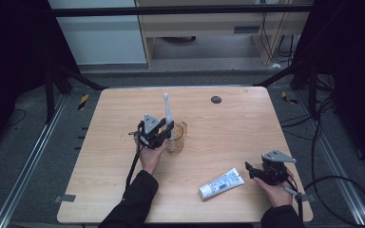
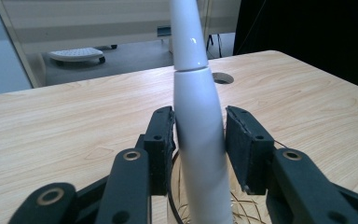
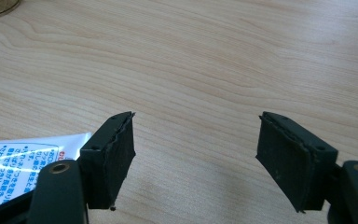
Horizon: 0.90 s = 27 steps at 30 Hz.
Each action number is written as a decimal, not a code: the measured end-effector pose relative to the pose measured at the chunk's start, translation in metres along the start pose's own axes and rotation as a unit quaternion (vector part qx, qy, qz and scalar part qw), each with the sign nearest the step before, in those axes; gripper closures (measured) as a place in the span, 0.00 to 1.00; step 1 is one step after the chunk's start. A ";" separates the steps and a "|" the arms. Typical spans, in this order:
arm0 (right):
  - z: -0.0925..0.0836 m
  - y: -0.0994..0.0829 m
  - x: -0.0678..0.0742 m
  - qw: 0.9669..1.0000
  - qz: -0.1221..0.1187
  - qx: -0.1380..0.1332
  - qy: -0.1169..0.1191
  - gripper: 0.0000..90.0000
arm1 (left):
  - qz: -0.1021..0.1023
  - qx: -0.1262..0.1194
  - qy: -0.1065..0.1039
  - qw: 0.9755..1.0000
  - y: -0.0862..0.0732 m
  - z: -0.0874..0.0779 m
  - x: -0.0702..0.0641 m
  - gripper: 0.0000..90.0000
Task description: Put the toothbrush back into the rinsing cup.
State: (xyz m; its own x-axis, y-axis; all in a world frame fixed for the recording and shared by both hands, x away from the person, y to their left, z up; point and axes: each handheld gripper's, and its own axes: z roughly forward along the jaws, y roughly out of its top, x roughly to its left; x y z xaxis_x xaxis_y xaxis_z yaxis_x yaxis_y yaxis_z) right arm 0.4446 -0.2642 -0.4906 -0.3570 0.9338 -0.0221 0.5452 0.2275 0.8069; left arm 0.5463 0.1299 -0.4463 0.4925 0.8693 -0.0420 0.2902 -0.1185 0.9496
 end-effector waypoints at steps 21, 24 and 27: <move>-0.005 0.002 0.001 1.000 0.006 -0.010 0.001 0.30 | 0.013 0.007 0.004 1.000 0.009 -0.036 0.000 0.57; -0.007 0.003 0.001 1.000 0.008 -0.015 0.003 0.30 | 0.027 0.019 0.009 0.999 0.014 -0.043 -0.001 0.55; -0.009 0.004 0.002 1.000 0.010 -0.018 0.005 0.30 | 0.031 0.023 0.011 0.999 0.018 -0.053 0.002 0.55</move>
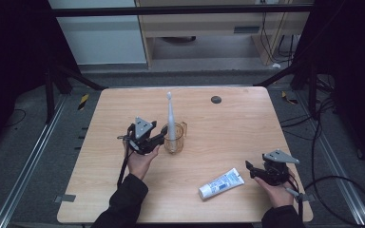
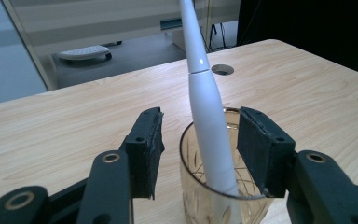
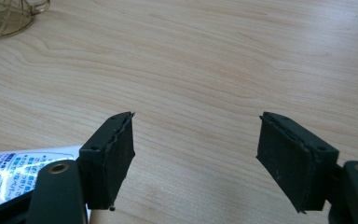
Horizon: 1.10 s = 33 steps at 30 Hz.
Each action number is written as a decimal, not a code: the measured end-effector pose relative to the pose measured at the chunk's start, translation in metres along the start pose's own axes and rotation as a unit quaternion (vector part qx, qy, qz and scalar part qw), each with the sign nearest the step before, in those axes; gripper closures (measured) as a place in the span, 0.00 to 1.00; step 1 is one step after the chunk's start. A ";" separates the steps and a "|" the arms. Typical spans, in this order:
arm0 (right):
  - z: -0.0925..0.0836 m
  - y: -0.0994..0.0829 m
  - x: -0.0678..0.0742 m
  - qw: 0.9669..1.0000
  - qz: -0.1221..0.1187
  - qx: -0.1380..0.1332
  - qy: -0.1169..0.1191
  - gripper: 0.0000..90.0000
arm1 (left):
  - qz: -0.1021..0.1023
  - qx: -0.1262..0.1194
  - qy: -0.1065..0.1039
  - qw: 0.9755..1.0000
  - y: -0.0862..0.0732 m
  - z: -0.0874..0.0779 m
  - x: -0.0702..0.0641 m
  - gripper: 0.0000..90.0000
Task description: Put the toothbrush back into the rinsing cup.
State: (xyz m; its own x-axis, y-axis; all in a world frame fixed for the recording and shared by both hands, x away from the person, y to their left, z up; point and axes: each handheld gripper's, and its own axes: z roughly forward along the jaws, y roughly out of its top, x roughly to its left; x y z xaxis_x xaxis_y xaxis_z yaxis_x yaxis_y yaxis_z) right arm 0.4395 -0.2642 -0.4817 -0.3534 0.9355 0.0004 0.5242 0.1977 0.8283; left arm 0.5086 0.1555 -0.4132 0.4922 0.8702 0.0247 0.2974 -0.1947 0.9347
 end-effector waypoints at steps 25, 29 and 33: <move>-0.009 0.003 0.014 0.999 -0.015 0.011 0.045 0.48 | 0.051 0.083 -0.056 0.994 -0.046 -0.034 -0.014 0.68; -0.010 0.004 0.018 0.998 -0.012 0.019 0.061 0.52 | 0.054 0.092 -0.065 0.992 -0.050 -0.031 -0.019 0.72; -0.010 0.004 0.021 0.997 -0.011 0.029 0.071 0.58 | 0.057 0.103 -0.077 0.990 -0.052 -0.028 -0.026 0.77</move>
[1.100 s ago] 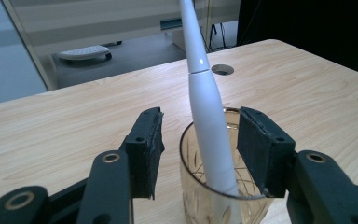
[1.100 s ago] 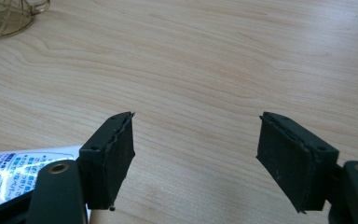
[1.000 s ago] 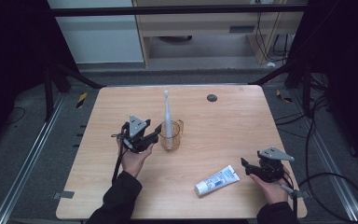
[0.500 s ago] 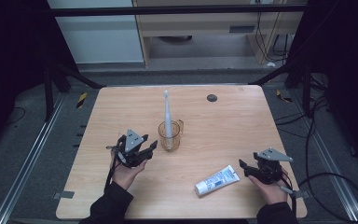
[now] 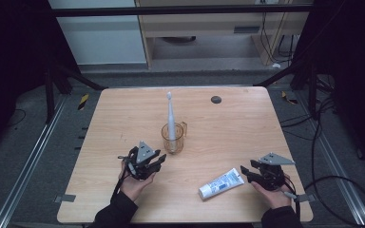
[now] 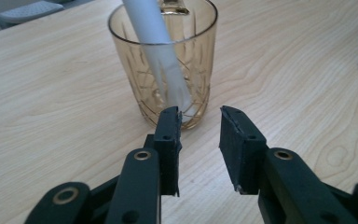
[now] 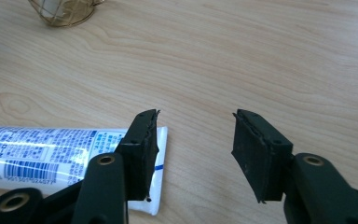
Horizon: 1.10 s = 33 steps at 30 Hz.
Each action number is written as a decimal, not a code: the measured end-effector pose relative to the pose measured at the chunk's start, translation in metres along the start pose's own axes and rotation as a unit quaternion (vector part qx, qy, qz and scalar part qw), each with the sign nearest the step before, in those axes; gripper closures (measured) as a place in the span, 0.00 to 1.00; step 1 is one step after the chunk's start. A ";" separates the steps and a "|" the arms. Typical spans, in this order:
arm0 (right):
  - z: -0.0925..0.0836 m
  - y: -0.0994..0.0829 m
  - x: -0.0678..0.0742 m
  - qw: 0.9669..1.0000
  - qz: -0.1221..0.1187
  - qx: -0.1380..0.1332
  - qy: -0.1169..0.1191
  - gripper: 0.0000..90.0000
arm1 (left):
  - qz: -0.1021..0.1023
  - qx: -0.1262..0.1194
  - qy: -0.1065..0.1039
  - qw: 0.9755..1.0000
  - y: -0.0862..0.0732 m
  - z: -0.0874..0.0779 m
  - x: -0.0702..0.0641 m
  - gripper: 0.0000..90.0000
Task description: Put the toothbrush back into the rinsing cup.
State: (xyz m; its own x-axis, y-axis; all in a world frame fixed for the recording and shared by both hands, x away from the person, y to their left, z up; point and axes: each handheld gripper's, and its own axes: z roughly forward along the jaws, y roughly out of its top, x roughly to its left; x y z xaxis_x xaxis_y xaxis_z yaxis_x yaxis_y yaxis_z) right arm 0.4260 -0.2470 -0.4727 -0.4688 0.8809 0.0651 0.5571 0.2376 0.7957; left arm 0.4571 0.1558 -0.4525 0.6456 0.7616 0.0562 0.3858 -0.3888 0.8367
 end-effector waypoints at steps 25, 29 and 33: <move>-0.010 -0.013 0.014 0.997 -0.001 0.046 0.058 0.88 | 0.040 0.044 -0.068 0.996 -0.001 0.021 -0.043 0.99; -0.009 -0.017 0.017 0.997 -0.003 0.055 0.060 0.89 | 0.048 0.048 -0.079 0.995 0.000 0.024 -0.051 0.99; -0.010 -0.019 0.020 0.996 -0.006 0.054 0.064 0.91 | 0.056 0.053 -0.092 0.993 0.001 0.027 -0.060 0.99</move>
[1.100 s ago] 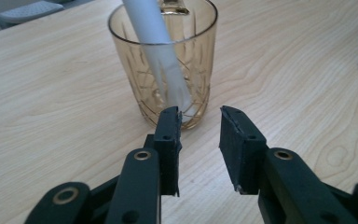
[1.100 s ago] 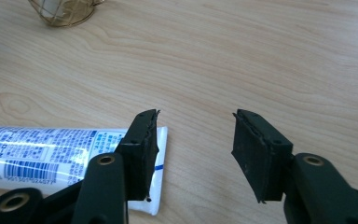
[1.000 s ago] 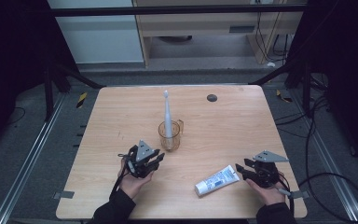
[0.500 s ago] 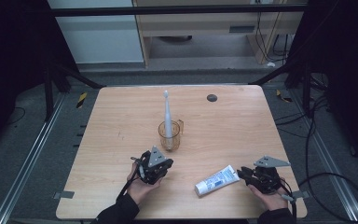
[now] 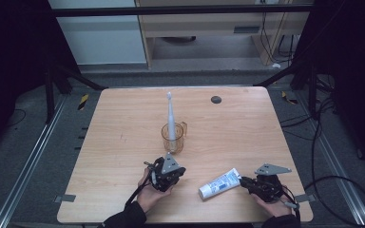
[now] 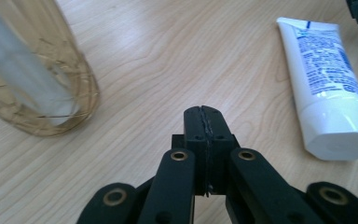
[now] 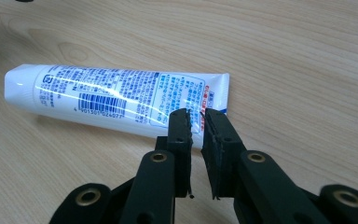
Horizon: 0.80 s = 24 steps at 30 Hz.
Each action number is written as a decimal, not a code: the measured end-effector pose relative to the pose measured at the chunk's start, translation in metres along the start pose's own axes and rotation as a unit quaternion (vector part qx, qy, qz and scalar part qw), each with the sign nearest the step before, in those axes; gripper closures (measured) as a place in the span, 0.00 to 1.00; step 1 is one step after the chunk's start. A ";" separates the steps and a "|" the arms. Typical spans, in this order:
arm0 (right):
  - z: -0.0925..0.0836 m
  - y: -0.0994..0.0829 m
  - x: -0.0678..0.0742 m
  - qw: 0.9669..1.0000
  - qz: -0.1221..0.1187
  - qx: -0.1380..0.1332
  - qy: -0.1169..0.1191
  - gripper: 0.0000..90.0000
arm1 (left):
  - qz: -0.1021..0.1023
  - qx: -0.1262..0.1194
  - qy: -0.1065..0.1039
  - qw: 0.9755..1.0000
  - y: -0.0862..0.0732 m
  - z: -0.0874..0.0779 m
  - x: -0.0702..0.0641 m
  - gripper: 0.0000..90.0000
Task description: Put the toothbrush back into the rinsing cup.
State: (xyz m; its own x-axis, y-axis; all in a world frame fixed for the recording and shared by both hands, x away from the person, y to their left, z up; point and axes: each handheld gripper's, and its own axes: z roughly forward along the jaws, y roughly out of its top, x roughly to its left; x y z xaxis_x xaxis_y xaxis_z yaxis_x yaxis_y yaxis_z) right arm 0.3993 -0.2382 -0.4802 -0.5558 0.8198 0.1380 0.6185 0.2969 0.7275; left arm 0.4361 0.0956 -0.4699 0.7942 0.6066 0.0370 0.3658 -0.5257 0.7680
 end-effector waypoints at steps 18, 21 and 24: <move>0.007 -0.002 0.012 0.999 -0.013 0.017 0.025 1.00 | 0.030 0.018 -0.051 0.998 0.003 0.010 -0.023 1.00; 0.009 -0.001 0.013 0.999 -0.015 0.024 0.026 1.00 | 0.037 0.023 -0.057 0.997 0.003 0.010 -0.026 1.00; 0.011 -0.002 0.012 0.999 -0.017 0.027 0.026 1.00 | 0.039 0.022 -0.062 0.997 0.003 0.012 -0.029 1.00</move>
State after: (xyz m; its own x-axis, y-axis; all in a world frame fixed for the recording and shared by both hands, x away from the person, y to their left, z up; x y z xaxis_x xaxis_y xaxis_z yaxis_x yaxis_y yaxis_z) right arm 0.3972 -0.2234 -0.4868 -0.6038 0.7828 0.1502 0.6272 0.3502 0.6957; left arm 0.4201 0.0694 -0.4763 0.8740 0.4857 0.0139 0.3195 -0.5961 0.7366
